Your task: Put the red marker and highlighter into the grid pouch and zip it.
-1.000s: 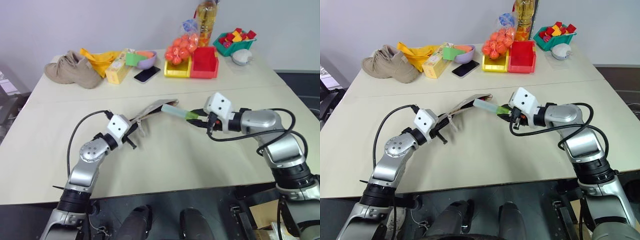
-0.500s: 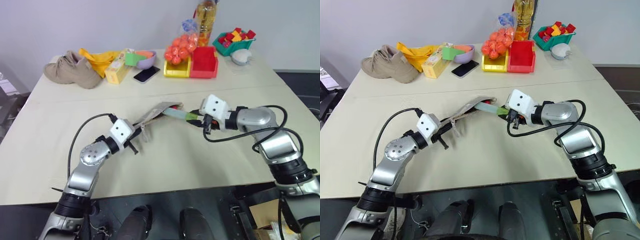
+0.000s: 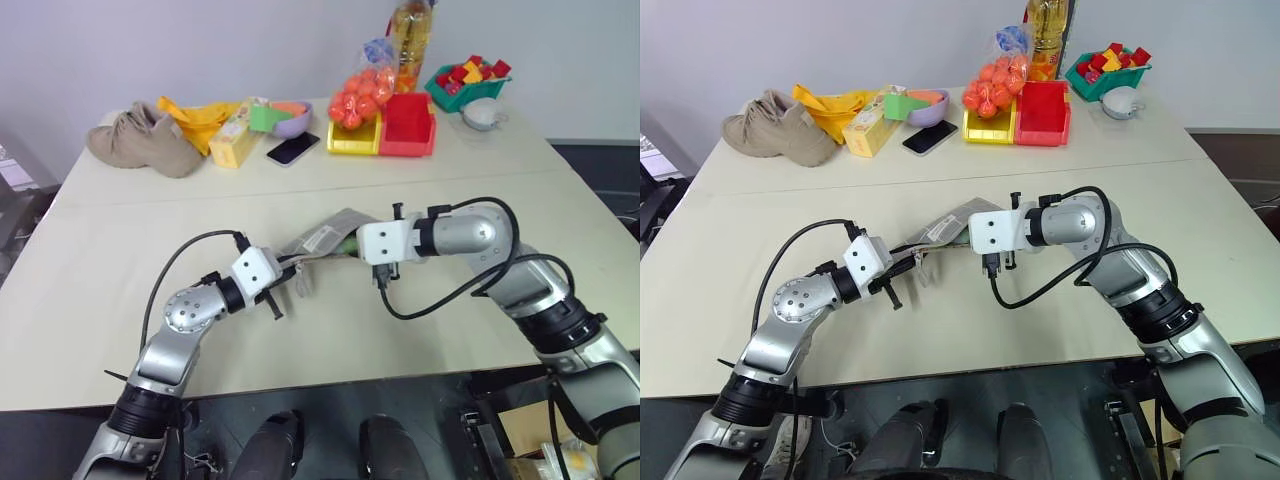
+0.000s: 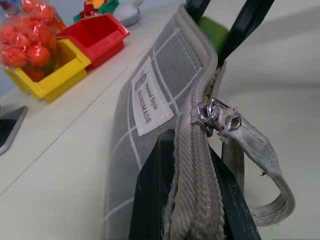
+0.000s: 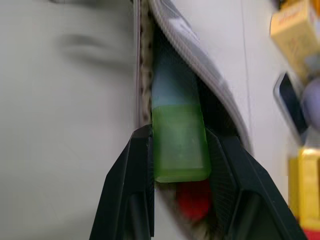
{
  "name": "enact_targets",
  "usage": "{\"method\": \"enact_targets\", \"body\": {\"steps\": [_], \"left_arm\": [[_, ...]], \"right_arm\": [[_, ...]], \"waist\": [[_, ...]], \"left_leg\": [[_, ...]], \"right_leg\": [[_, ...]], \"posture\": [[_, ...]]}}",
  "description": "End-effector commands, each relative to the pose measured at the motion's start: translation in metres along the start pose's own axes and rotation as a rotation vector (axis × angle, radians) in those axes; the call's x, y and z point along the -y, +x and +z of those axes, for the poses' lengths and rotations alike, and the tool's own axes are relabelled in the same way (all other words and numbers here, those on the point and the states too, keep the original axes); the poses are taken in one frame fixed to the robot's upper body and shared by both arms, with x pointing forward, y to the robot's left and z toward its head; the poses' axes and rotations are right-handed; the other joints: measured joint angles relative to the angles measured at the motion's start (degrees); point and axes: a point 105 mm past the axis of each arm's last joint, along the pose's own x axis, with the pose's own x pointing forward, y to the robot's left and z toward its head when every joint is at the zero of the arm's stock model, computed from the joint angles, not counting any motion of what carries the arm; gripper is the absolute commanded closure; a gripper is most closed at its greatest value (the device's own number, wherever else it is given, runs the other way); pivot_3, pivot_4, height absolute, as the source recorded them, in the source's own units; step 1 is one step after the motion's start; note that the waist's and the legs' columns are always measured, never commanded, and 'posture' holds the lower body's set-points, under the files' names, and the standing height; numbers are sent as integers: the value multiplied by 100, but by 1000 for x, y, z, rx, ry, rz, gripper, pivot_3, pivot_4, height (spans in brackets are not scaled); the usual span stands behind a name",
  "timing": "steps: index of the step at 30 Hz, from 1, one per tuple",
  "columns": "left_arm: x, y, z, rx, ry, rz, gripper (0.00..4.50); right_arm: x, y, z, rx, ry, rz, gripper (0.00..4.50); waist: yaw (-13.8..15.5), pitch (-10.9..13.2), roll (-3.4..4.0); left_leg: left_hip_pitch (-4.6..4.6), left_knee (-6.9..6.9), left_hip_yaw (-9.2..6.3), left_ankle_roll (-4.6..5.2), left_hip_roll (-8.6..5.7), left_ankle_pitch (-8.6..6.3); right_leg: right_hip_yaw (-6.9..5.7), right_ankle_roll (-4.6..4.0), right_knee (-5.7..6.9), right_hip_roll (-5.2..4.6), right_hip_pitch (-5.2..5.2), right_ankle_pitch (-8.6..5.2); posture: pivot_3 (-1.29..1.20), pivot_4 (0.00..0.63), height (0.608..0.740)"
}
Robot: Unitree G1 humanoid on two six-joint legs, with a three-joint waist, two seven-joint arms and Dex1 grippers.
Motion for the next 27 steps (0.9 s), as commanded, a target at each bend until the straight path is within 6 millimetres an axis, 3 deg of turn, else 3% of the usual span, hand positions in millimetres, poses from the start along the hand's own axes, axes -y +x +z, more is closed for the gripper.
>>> {"method": "enact_targets", "body": {"steps": [1, 3, 9, 12, 14, 18, 22, 27], "left_arm": [[0, -1, 14, 46, 18, -2, 4500], [-4, -3, 13, 41, -1, 21, 4500], [-24, -1, 17, 73, -124, 133, 4500], [-35, 7, 21, 100, -188, 178, 4500], [-40, 14, 24, 118, -227, 197, 4500], [-43, 27, 31, 156, -267, 214, 4500], [-41, 34, 34, 164, -265, 205, 4500], [-38, 37, 35, 167, -264, 198, 4500]], "right_arm": [[16, -6, 14, 44, -59, -65, 1649], [28, -16, 17, 68, -23, -124, 703], [48, -56, 31, 268, 295, -217, 703], [29, -69, 40, 401, 516, -132, 703], [14, -64, 42, 430, 613, -92, 703], [-1, -34, 44, 474, 872, -111, 703], [0, -3, 37, 436, 1020, -222, 703], [-1, 14, 44, 449, 1083, -238, 703]], "waist": [[-5, 0, -1], [-6, 0, -1], [0, 0, -1], [37, -1, -4], [62, -1, -5], [13, -1, -5], [-24, -2, -4], [-4, -2, -4]], "left_leg": [[0, 0, 0, 0, 0, 0], [0, 1, 0, 0, 0, 0], [0, 1, -3, 1, 0, 0], [-1, 1, -8, 1, 0, -1], [-1, 5, -12, 3, 0, -2], [0, 5, -9, 2, 1, -1], [0, 3, -8, 0, 1, 1], [-1, 3, -7, -5, -1, 4]], "right_leg": [[0, 0, 0, 0, 0, 0], [0, 0, 0, 0, 1, 0], [0, 0, 0, 0, 1, 0], [-4, 0, 0, 0, 5, 0], [-8, 0, -4, 0, 11, 0], [-5, 0, 2, 0, 6, 1], [-3, 0, 4, 1, 1, 1], [-2, 0, 7, 1, -1, 1]], "posture": [[0, 150, 740], [0, 150, 740], [0, 150, 740], [0, 150, 740], [0, 150, 740], [0, 150, 740], [0, 150, 740], [0, 150, 740]]}}
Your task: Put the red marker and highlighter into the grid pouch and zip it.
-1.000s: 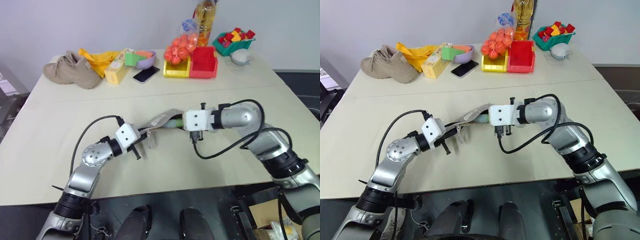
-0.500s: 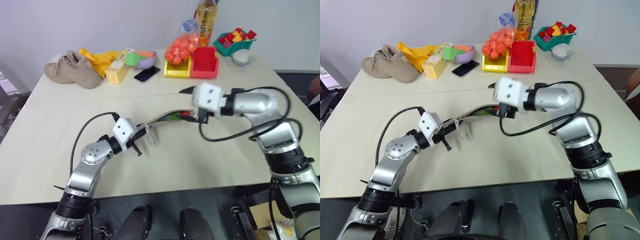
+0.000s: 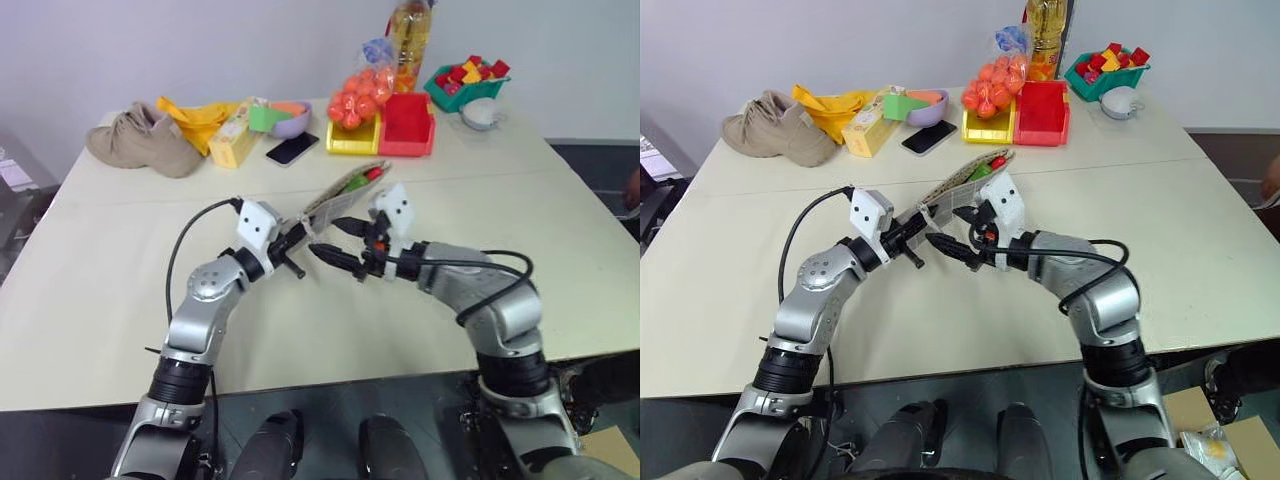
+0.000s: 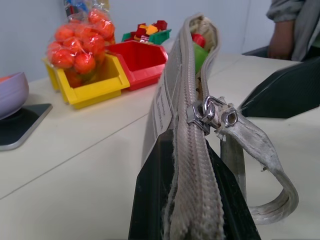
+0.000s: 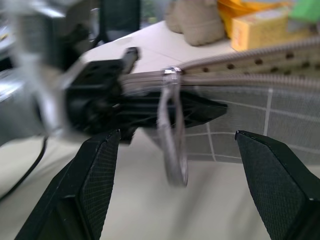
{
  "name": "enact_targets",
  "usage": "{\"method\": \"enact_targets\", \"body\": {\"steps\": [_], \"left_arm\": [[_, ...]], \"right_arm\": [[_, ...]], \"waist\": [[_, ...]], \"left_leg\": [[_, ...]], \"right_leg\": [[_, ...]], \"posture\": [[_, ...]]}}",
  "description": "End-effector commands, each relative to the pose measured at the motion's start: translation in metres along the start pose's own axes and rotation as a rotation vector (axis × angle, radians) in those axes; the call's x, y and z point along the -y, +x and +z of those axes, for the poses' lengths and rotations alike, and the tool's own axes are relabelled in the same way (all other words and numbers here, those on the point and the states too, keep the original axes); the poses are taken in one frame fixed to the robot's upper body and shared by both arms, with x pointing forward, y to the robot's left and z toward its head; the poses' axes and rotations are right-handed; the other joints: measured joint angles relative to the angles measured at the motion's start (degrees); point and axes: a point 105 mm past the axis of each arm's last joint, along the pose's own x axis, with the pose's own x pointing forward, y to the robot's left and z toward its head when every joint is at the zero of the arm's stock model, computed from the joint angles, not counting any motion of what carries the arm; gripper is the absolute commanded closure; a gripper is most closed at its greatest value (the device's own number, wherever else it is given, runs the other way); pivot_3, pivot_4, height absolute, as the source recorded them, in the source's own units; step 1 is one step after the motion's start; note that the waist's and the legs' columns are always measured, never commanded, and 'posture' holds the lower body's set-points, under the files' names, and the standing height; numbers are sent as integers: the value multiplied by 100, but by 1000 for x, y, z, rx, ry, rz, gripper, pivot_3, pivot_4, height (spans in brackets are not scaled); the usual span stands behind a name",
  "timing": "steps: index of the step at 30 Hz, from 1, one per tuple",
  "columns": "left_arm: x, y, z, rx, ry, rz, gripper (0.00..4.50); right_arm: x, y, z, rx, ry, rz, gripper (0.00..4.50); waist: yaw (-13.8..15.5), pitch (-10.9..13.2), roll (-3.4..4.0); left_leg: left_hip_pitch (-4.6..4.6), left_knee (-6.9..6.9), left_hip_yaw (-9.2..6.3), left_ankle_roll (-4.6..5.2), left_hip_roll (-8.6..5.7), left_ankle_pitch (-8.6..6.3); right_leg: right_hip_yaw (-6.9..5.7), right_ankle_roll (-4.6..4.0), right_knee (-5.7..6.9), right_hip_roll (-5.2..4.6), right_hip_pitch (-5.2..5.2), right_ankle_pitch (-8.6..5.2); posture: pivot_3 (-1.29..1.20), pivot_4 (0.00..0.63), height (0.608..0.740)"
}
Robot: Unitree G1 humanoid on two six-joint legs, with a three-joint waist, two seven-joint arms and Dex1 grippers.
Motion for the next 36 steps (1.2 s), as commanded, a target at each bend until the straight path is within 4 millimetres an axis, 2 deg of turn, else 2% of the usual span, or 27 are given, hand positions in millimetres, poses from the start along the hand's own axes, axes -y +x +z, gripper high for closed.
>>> {"method": "enact_targets", "body": {"steps": [1, 4, 8, 9, 16, 24, 27, 30, 33, 34, 36], "left_arm": [[3, 5, 16, 54, 37, -15, 4500], [3, 5, 16, 53, 42, -13, 4500], [1, 3, 15, 50, 50, -4, 4500], [1, 2, 14, 47, 58, -2, 4500], [-9, -9, 7, 12, 157, 12, 4500], [-16, -30, -5, -50, 279, -13, 4500], [-16, -37, -10, -72, 299, -23, 4500], [-18, -44, -14, -86, 301, -22, 4500], [-20, -51, -15, -92, 245, -21, 4500], [-21, -54, -16, -99, 236, -16, 3792], [-22, -61, -19, -120, 222, 0, 3014]], "right_arm": [[-5, 6, 9, 31, -15, -10, 940], [-7, 7, 8, 32, -7, -10, 1975], [-1, 6, 9, 21, -23, -29, 4189], [2, 4, 10, 19, -33, -37, 4434], [33, -18, 32, 35, -111, -127, 4434], [93, -64, 64, 39, -233, -344, 4434], [105, -75, 63, 17, -246, -388, 4434], [109, -81, 52, -20, -251, -400, 4434], [99, -82, 35, -79, -230, -319, 4434], [94, -83, 26, -108, -220, -286, 4222], [88, -89, 8, -158, -203, -243, 3635]], "waist": [[8, 0, 0], [1, 0, 0], [-8, 0, 0], [-9, 0, 0], [-5, 0, 0], [2, 0, 0], [-4, 0, 0], [-15, 0, 0], [-8, 0, 1], [-5, 0, 1], [-1, 0, 1]], "left_leg": [[0, 1, 0, 0, -1, 0], [0, 1, 0, 3, -1, -2], [0, -1, 0, 3, -1, -2], [0, -1, 0, 3, -1, -2], [0, -1, 0, 3, -1, -2], [0, -3, 4, 5, -1, -3], [0, -3, 4, 5, 0, -3], [0, -4, 5, 5, 1, -3], [0, -6, 5, 6, 2, -3], [0, -6, 6, 7, 2, -4], [0, -4, 5, 8, 2, -4]], "right_leg": [[0, 0, 0, 0, 0, 0], [0, 0, 0, 0, 0, 0], [0, 0, 0, 1, -1, 0], [0, 0, 0, 1, -1, 0], [-1, 0, 0, 1, 0, 0], [1, 0, -2, -1, 0, 0], [1, 0, -3, -1, 0, 0], [2, 0, -3, -1, -1, 0], [2, 0, -4, -1, -1, 0], [2, 0, -4, -2, -1, 0], [2, 0, -5, -2, 0, 0]], "posture": [[0, 150, 740], [0, 150, 740], [0, 150, 740], [0, 150, 740], [0, 150, 740], [0, 150, 740], [0, 150, 740], [0, 150, 740], [0, 150, 740], [0, 150, 740], [0, 150, 740]]}}
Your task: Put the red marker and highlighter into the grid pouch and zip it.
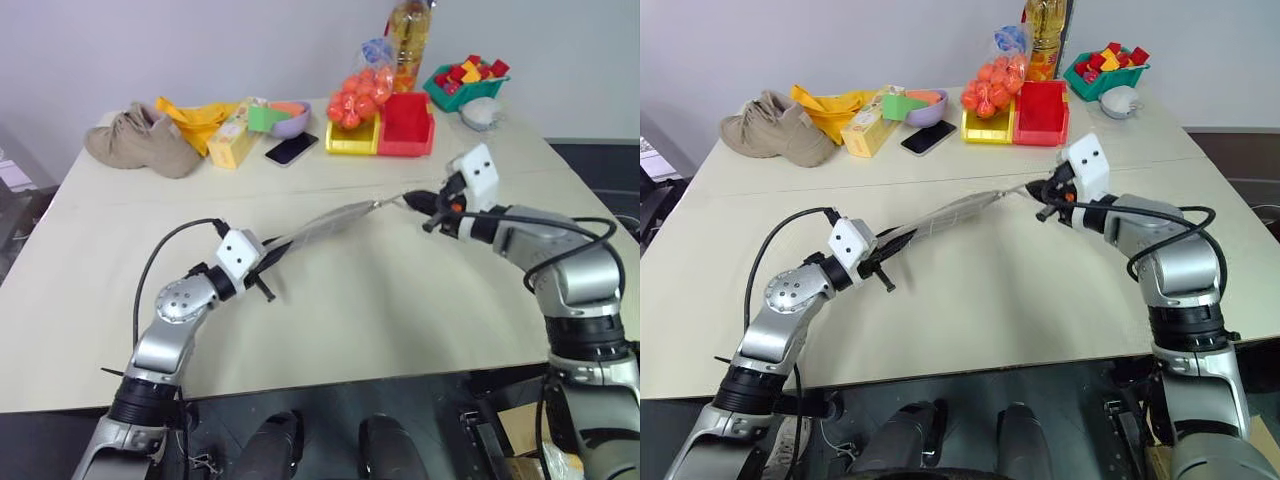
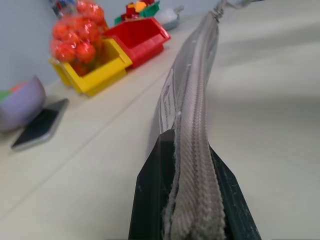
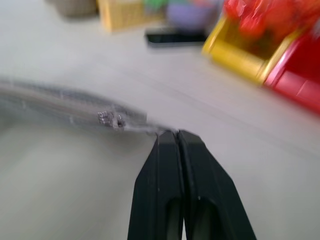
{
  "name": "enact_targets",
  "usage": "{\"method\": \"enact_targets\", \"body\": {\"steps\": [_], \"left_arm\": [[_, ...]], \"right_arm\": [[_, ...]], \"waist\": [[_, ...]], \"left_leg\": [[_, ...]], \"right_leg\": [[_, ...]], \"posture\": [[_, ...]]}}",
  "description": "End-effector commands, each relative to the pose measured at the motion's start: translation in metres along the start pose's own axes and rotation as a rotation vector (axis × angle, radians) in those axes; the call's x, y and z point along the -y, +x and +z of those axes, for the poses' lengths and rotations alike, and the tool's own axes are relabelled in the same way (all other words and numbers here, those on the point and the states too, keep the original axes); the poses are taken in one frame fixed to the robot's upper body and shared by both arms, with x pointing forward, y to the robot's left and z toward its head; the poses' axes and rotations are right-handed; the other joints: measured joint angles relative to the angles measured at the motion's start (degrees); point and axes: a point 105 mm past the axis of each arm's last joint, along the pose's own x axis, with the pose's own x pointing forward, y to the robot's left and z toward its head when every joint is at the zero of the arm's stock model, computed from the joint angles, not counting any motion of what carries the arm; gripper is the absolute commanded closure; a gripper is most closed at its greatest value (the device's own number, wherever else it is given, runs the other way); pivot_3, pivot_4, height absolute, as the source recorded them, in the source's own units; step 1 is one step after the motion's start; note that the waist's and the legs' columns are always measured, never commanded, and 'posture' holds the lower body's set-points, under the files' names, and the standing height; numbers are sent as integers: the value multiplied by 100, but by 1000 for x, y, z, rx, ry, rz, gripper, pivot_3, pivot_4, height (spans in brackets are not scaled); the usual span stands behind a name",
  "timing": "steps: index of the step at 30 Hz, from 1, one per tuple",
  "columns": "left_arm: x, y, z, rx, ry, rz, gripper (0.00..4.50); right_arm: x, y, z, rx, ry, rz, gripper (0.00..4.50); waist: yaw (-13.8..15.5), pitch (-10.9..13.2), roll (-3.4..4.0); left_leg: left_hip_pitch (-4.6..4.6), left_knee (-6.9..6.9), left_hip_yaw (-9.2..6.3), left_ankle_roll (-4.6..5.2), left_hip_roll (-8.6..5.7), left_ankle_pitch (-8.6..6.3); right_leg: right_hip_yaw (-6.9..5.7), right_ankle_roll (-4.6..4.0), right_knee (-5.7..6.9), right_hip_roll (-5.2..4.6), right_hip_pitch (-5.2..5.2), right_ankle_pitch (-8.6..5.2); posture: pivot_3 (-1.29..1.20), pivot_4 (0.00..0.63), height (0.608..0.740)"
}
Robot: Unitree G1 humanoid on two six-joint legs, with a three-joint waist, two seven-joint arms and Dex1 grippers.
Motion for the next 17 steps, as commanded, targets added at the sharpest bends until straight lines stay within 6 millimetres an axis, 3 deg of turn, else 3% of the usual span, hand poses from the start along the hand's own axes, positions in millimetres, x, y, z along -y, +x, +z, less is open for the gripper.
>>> {"method": "enact_targets", "body": {"steps": [1, 5, 10, 17], "left_arm": [[-10, -13, 4, -4, -11, 45, 2485], [-10, -37, -9, -61, -114, 112, 435], [-8, -76, -35, -169, -240, 253, 435], [-17, -105, -40, -192, -324, 454, 435]], "right_arm": [[-13, -12, -7, -16, -32, 85, 3158], [-10, -27, -32, -28, -12, 80, 1095], [4, -45, -51, -10, 49, 41, 1095], [17, -47, -59, 17, 92, 9, 1095]], "waist": [[5, 0, 0], [5, 0, 1], [-3, 1, 2], [59, 2, 2]], "left_leg": [[0, 0, 0, 1, 0, -1], [1, 3, 0, 3, 0, -2], [1, 0, 1, 5, 1, -4], [5, 6, 2, 4, 2, -4]], "right_leg": [[0, 0, 0, 0, 0, 0], [0, 1, -2, -1, 4, 0], [3, 1, -5, -1, 4, -1], [0, -1, -7, -2, 15, -1]], "posture": [[0, 150, 740], [0, 150, 740], [0, 150, 740], [0, 150, 740]]}}
